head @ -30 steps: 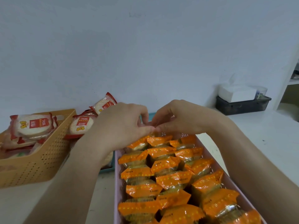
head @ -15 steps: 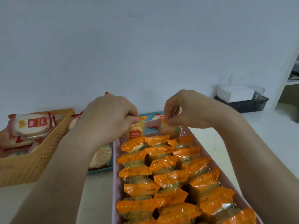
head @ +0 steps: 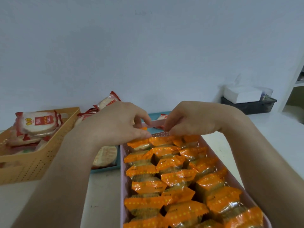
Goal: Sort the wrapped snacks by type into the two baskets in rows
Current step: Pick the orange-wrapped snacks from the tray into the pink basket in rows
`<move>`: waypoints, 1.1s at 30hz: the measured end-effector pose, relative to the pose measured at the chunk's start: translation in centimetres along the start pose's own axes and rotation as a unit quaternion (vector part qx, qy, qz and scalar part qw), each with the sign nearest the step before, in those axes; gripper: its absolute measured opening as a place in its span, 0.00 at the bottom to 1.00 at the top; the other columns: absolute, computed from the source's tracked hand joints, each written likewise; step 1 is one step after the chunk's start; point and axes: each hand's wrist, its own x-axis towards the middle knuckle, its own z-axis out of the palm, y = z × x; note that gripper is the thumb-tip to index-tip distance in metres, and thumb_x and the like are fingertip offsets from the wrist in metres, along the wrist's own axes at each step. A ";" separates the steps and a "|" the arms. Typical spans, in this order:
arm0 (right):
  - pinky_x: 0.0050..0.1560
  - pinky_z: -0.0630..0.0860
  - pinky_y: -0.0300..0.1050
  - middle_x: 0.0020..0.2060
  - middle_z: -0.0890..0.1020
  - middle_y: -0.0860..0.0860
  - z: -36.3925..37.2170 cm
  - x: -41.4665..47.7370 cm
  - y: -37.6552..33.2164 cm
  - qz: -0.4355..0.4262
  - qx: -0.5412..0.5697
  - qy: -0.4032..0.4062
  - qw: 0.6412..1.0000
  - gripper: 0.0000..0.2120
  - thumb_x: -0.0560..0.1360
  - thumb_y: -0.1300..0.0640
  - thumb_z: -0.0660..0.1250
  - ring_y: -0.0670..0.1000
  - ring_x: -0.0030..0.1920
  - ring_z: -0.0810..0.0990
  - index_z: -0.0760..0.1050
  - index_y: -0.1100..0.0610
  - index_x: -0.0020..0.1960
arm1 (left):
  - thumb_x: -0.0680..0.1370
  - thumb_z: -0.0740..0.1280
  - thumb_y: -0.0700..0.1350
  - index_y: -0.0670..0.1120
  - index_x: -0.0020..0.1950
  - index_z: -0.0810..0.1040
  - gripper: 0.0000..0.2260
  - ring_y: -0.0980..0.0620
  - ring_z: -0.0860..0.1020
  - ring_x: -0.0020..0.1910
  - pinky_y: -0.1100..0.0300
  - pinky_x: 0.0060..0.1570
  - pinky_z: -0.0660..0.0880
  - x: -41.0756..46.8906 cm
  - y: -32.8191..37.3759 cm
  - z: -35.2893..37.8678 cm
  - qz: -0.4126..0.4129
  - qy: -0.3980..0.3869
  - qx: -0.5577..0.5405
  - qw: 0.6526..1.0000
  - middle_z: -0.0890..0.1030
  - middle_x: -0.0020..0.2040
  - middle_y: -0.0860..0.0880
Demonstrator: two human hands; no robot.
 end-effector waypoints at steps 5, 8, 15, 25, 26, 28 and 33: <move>0.54 0.77 0.44 0.44 0.83 0.39 0.8 0.6 -0.2 -0.025 -0.010 -0.049 0.998 0.09 0.75 0.44 0.67 0.41 0.47 0.80 0.83 0.44 0.51 | 0.72 0.72 0.59 0.61 0.53 0.82 0.11 0.58 0.75 0.51 0.56 0.51 0.76 0.8 -0.4 1.2 0.022 -0.067 0.022 0.997 0.77 0.51 0.60; 0.55 0.76 0.44 0.47 0.84 0.40 1.1 0.9 -0.2 -0.029 -0.055 -0.040 0.997 0.10 0.76 0.46 0.65 0.42 0.48 0.79 0.83 0.45 0.53 | 0.72 0.72 0.58 0.61 0.49 0.82 0.07 0.58 0.75 0.53 0.55 0.53 0.76 0.9 -0.9 1.3 0.023 -0.083 0.004 0.996 0.77 0.53 0.60; 0.53 0.76 0.42 0.49 0.83 0.41 0.7 0.5 0.2 -0.054 0.019 0.004 0.998 0.14 0.77 0.43 0.63 0.43 0.49 0.80 0.80 0.46 0.58 | 0.73 0.71 0.56 0.60 0.51 0.84 0.07 0.63 0.78 0.50 0.59 0.52 0.76 -0.5 -1.8 -0.4 0.033 -0.016 -0.147 0.988 0.82 0.49 0.62; 0.36 0.76 0.30 0.45 0.84 0.44 -0.8 1.9 1.7 -0.019 0.215 0.171 0.961 0.06 0.78 0.56 0.65 0.45 0.49 0.82 0.81 0.49 0.48 | 0.75 0.68 0.43 0.58 0.48 0.82 0.09 0.57 0.78 0.48 0.61 0.47 0.71 1.5 -8.1 1.6 -0.152 0.176 -0.124 0.965 0.80 0.47 0.57; 0.39 0.75 0.30 0.46 0.84 0.44 -1.1 2.8 1.4 -0.012 0.204 0.150 0.967 0.06 0.78 0.56 0.66 0.44 0.49 0.82 0.82 0.49 0.50 | 0.75 0.68 0.43 0.57 0.49 0.82 0.09 0.57 0.77 0.48 0.61 0.47 0.70 2.2 -8.4 1.7 -0.147 0.163 -0.109 0.970 0.79 0.47 0.58; 0.49 0.77 0.37 0.50 0.84 0.45 -2.1 4.8 0.9 0.001 0.178 0.111 0.978 0.07 0.77 0.54 0.66 0.45 0.51 0.81 0.81 0.48 0.53 | 0.76 0.67 0.43 0.56 0.53 0.83 0.10 0.56 0.75 0.49 0.62 0.48 0.68 3.7 -9.0 1.4 -0.140 0.140 -0.073 0.977 0.77 0.48 0.56; 0.58 0.75 0.47 0.54 0.81 0.47 -2.8 11.0 0.3 0.048 0.171 -0.011 0.984 0.12 0.77 0.54 0.65 0.45 0.54 0.80 0.78 0.48 0.60 | 0.77 0.61 0.43 0.53 0.60 0.80 0.14 0.47 0.76 0.58 0.59 0.51 0.70 7.3 -11.2 2.8 -0.162 0.083 0.066 0.981 0.79 0.61 0.49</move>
